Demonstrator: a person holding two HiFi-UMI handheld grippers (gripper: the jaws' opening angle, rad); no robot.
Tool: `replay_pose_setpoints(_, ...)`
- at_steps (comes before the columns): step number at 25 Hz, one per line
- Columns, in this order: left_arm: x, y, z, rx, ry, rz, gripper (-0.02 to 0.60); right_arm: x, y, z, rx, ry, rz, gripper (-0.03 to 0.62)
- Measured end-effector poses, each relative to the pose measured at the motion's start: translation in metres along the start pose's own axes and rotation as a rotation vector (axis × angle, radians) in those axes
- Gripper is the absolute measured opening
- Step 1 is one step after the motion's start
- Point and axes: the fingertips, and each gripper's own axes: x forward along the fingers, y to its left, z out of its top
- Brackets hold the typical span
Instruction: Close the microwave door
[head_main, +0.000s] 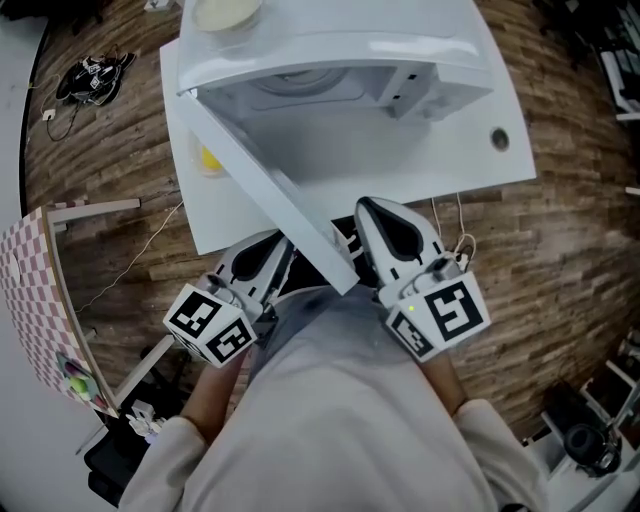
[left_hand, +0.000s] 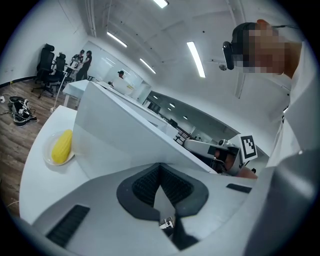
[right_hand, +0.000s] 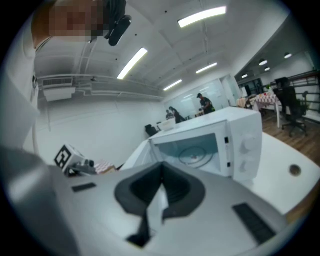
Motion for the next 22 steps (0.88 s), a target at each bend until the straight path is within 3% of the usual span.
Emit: replay_pose_setpoints(22, 0.041, -0.014, 0.008, -0.009, -0.012, 0.023, 0.017, -0.012, -0.044, 0.013, 0.000, -0.009, 0.010, 0.021)
